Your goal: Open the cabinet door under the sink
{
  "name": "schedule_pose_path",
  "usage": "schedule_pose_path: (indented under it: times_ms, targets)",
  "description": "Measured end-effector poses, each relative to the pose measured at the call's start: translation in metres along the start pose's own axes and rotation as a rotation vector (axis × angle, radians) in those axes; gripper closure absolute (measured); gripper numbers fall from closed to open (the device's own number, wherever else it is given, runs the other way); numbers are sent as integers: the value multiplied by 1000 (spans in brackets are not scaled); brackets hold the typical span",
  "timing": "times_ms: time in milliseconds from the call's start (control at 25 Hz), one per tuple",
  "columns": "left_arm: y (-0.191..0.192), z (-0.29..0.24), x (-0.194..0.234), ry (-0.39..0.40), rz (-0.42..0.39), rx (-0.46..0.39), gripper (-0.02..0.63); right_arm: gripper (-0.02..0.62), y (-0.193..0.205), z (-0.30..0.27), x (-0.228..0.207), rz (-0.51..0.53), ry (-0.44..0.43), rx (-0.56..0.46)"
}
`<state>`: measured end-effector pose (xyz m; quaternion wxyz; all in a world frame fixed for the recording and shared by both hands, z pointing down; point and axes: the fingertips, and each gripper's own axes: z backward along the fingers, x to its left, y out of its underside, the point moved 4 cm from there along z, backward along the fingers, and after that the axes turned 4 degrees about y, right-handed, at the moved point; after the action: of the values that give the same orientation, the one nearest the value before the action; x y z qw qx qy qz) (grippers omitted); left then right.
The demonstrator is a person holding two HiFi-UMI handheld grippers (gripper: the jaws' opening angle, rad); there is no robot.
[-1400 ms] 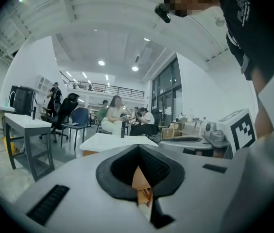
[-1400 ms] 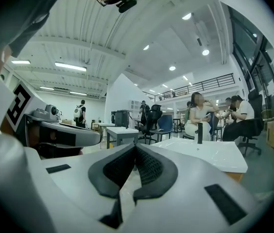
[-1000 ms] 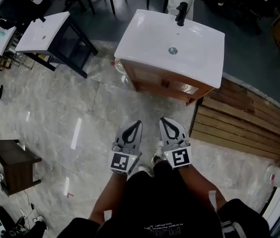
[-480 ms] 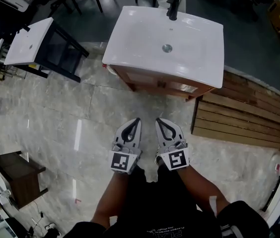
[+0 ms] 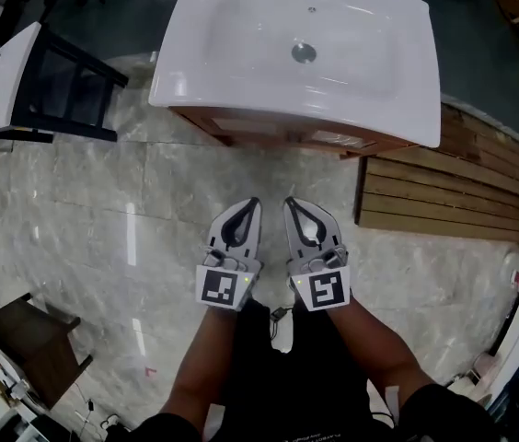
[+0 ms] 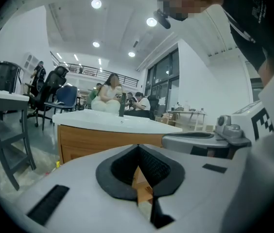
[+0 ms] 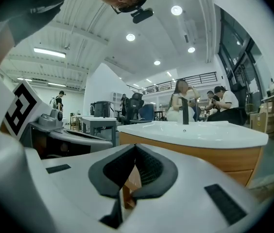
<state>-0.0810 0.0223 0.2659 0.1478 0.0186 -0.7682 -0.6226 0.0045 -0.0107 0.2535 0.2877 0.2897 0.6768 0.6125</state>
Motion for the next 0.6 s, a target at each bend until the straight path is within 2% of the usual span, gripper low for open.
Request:
schedule_pose_path:
  times_ms: [360,600]
  targets:
    - [72,-53,46,50,8,6,583,571,101,-39,-20,-26,153,57]
    - [124,-78,68,84,-21,20,583,571,168,-57,-39,-5,227,71]
